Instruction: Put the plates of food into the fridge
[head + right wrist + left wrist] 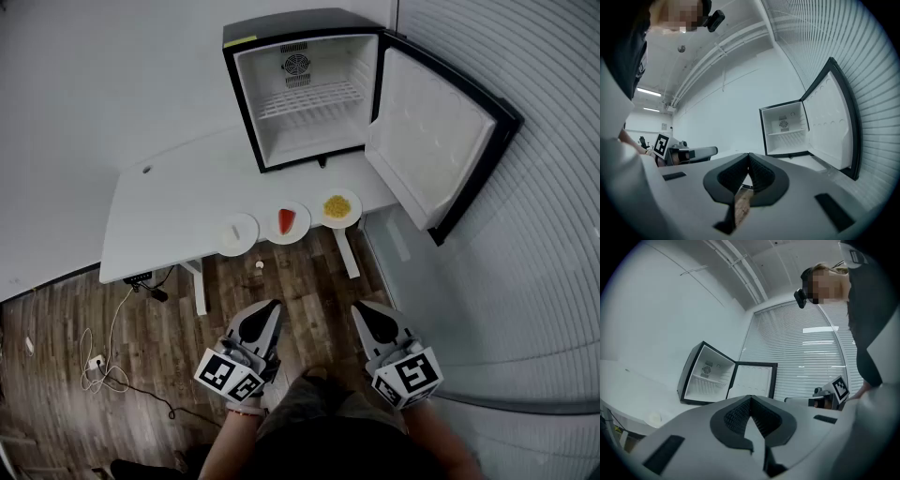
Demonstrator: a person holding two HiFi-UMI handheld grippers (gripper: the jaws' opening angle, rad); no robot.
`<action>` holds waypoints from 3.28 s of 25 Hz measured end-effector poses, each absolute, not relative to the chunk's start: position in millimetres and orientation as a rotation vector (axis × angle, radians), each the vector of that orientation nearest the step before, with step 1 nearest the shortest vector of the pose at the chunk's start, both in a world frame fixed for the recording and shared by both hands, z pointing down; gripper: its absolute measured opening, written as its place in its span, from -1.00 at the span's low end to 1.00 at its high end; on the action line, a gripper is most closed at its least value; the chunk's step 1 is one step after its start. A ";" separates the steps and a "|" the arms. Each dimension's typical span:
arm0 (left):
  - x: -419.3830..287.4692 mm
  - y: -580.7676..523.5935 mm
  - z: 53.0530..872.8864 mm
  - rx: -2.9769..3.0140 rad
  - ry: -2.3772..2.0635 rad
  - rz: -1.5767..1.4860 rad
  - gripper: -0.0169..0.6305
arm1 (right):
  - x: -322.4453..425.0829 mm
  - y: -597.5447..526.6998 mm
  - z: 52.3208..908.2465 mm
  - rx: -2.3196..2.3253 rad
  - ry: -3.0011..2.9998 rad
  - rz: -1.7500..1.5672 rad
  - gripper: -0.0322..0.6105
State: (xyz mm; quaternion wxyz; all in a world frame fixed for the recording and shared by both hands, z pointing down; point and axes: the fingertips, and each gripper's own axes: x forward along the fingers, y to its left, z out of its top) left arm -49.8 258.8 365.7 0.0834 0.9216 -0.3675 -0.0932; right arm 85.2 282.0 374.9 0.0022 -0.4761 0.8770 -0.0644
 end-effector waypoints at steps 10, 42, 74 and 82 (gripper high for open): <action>-36.7 251.7 366.5 2.756 -1.101 -0.286 -0.93 | 87.3 267.7 369.0 -1.482 2.778 -0.117 -0.88; 7.4 53.8 437.4 2.733 -0.896 -0.254 -0.93 | 92.1 73.6 464.0 -1.985 2.512 -0.411 -0.88; 74.7 14.6 530.9 2.658 -0.941 -0.146 -0.93 | 148.0 -23.2 598.9 -1.346 1.633 -1.453 -0.59; 80.8 9.6 523.2 2.667 -0.909 -0.160 -0.93 | 151.4 -20.6 594.2 -1.258 1.514 -1.493 -0.85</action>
